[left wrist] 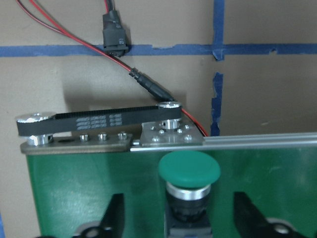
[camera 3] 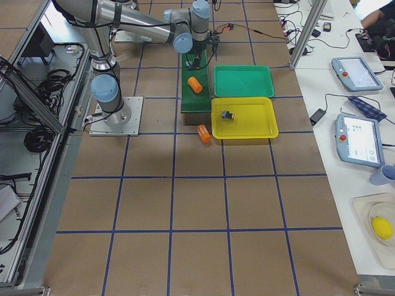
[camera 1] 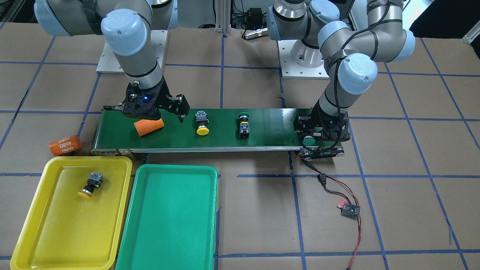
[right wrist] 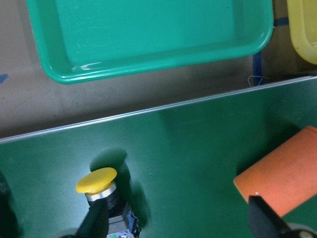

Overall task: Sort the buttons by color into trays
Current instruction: 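Close the right gripper on the yellow button while left gripper lifts away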

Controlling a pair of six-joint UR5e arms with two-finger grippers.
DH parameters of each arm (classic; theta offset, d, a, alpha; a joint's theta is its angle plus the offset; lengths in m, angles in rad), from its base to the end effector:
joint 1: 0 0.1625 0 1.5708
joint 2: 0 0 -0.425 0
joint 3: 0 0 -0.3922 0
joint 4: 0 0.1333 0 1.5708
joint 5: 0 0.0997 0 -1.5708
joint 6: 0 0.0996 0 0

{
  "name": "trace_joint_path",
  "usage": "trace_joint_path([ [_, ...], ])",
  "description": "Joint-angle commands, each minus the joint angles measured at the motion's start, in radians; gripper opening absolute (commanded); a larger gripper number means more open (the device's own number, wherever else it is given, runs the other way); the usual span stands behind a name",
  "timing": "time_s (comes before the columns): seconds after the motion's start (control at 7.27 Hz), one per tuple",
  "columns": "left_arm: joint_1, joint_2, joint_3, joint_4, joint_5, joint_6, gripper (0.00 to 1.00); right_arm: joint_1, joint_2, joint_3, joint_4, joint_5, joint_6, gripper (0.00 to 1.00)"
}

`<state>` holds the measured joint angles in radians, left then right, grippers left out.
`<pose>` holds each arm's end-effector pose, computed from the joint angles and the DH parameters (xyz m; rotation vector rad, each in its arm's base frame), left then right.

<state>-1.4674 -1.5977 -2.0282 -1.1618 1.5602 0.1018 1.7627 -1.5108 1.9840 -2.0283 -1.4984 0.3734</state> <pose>-0.0871 -0.4619 0.2979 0.0031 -3.1212 -0.1153 0.2281 -0.4372 0.3071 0.2796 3.0632 0.0543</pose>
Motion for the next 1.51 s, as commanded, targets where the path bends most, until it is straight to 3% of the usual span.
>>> trace_joint_path([
  [0.0, -0.005, 0.051, 0.179, -0.227, 0.000, -0.001, 1.00, 0.037, 0.032, 0.001, 0.000, -0.006, 0.056, 1.00],
  [0.14, -0.013, 0.067, 0.278, -0.337, 0.007, -0.001, 1.00, 0.046, 0.038, 0.001, 0.000, -0.005, 0.076, 1.00],
  [0.55, -0.034, 0.036, 0.478, -0.441, 0.011, -0.001, 1.00, 0.047, 0.082, 0.001, 0.000, -0.006, 0.093, 1.00],
  [1.1, -0.037, 0.035, 0.459, -0.472, 0.006, 0.004, 1.00, 0.046, 0.107, 0.007, 0.006, -0.011, 0.094, 0.99],
  [1.24, -0.036, 0.044, 0.459, -0.473, -0.002, 0.013, 1.00, 0.046, 0.119, 0.019, 0.006, -0.013, 0.094, 0.80],
  [1.38, -0.036, 0.036, 0.470, -0.472, -0.003, 0.006, 1.00, 0.040, 0.119, 0.022, 0.013, -0.032, 0.096, 0.30],
])
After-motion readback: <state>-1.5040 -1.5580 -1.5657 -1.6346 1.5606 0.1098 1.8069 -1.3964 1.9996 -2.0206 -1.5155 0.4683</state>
